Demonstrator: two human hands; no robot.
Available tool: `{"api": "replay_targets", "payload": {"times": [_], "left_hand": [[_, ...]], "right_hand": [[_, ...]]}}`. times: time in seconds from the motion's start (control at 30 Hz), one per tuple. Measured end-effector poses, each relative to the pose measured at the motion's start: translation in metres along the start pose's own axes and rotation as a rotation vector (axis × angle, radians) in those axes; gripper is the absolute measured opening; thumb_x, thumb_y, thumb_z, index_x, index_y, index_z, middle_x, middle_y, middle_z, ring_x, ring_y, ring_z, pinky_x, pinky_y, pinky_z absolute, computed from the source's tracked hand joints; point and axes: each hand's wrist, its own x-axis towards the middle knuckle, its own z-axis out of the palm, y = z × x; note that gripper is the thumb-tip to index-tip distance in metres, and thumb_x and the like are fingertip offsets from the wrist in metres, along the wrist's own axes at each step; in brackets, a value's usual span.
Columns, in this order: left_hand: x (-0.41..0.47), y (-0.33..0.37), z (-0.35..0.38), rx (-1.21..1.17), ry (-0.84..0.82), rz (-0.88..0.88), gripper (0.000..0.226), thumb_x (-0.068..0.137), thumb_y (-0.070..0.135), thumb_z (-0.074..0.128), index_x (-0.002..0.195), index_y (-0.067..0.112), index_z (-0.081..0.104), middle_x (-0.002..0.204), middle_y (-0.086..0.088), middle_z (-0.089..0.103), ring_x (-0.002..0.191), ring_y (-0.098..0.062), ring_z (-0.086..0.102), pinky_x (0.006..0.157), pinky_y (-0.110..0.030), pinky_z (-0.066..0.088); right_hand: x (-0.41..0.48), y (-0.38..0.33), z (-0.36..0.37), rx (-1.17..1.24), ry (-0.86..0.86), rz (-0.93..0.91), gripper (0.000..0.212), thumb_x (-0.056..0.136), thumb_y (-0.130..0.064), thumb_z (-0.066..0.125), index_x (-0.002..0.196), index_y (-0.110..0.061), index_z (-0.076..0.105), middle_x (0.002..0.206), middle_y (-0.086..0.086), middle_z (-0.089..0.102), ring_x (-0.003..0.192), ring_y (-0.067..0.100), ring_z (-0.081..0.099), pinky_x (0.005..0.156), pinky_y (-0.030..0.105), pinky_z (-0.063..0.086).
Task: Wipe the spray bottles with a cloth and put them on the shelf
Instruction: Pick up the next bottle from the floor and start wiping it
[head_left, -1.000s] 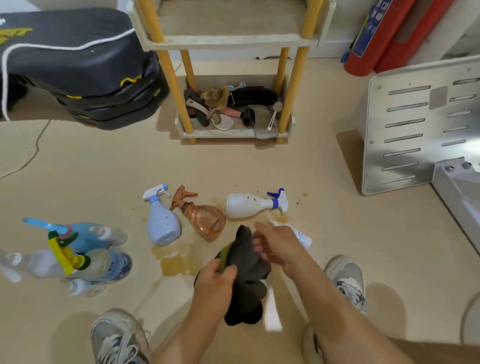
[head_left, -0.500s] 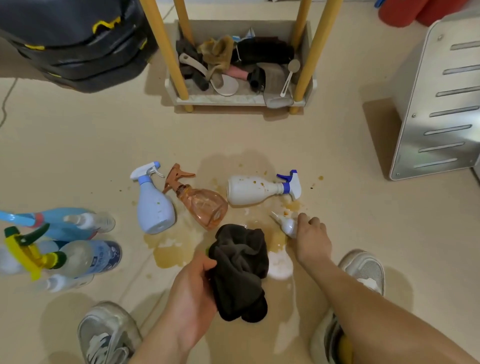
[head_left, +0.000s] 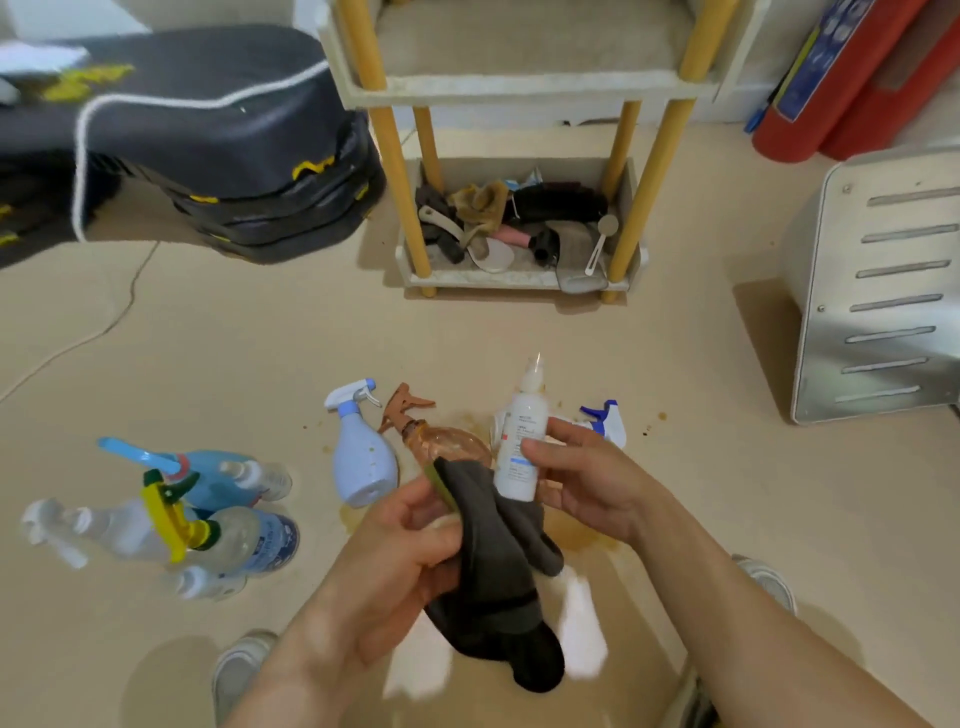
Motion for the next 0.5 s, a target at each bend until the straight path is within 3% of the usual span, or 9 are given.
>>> {"api": "replay_targets", "payload": {"times": [0.1,0.17,0.27,0.37,0.43,0.5], "left_hand": [[-0.019,0.036,0.009,0.108,0.066,0.186,0.033,0.080,-0.007,0.069,0.103,0.016,0.073,0.110,-0.007,0.074,0.093,-0.025,0.074,0.071,-0.035,0.060],[-0.034,0.060,0.016,0.351,0.149,0.319,0.023,0.080,0.001,0.076,0.095,0.019,0.072,0.099,-0.001,0.075,0.085,-0.013,0.073,0.071,-0.031,0.059],[-0.065,0.094,0.027,0.838,0.333,0.554,0.025,0.070,0.036,0.083,0.084,0.029,0.064,0.074,0.017,0.069,0.067,0.009,0.062,0.055,-0.010,0.045],[-0.096,0.119,0.030,1.232,0.520,0.720,0.047,0.059,0.070,0.069,0.074,0.030,0.050,0.072,0.011,0.058,0.065,-0.003,0.053,0.053,-0.024,0.037],[-0.110,0.128,0.029,1.343,0.541,0.773,0.051,0.060,0.075,0.065,0.077,0.030,0.047,0.076,0.012,0.055,0.069,-0.003,0.050,0.055,-0.024,0.033],[-0.121,0.132,0.027,1.285,0.468,0.763,0.048,0.063,0.067,0.071,0.090,0.034,0.049,0.084,0.016,0.057,0.077,-0.002,0.053,0.058,-0.016,0.035]], "right_hand": [[-0.032,-0.039,0.032,-0.146,-0.191,-0.079,0.053,0.078,-0.010,0.077,0.128,-0.010,0.062,0.117,0.010,0.071,0.102,0.022,0.068,0.093,0.036,0.053],[-0.054,-0.060,0.057,-0.283,-0.279,-0.147,0.049,0.080,-0.011,0.074,0.127,-0.011,0.063,0.114,0.009,0.072,0.097,0.021,0.068,0.086,0.035,0.054],[-0.085,-0.080,0.091,-0.389,-0.331,-0.250,0.051,0.079,-0.011,0.071,0.129,-0.010,0.063,0.123,0.014,0.069,0.112,0.031,0.065,0.099,0.048,0.050],[-0.114,-0.093,0.119,-0.373,-0.343,-0.313,0.048,0.080,-0.007,0.070,0.128,-0.008,0.064,0.125,0.016,0.068,0.118,0.034,0.063,0.103,0.051,0.047],[-0.130,-0.100,0.134,-0.363,-0.358,-0.333,0.039,0.084,-0.003,0.067,0.123,-0.005,0.067,0.121,0.018,0.069,0.113,0.032,0.066,0.099,0.046,0.053],[-0.145,-0.105,0.150,-0.397,-0.353,-0.361,0.027,0.090,-0.006,0.063,0.115,-0.006,0.073,0.114,0.015,0.073,0.102,0.025,0.070,0.088,0.039,0.058]]}}
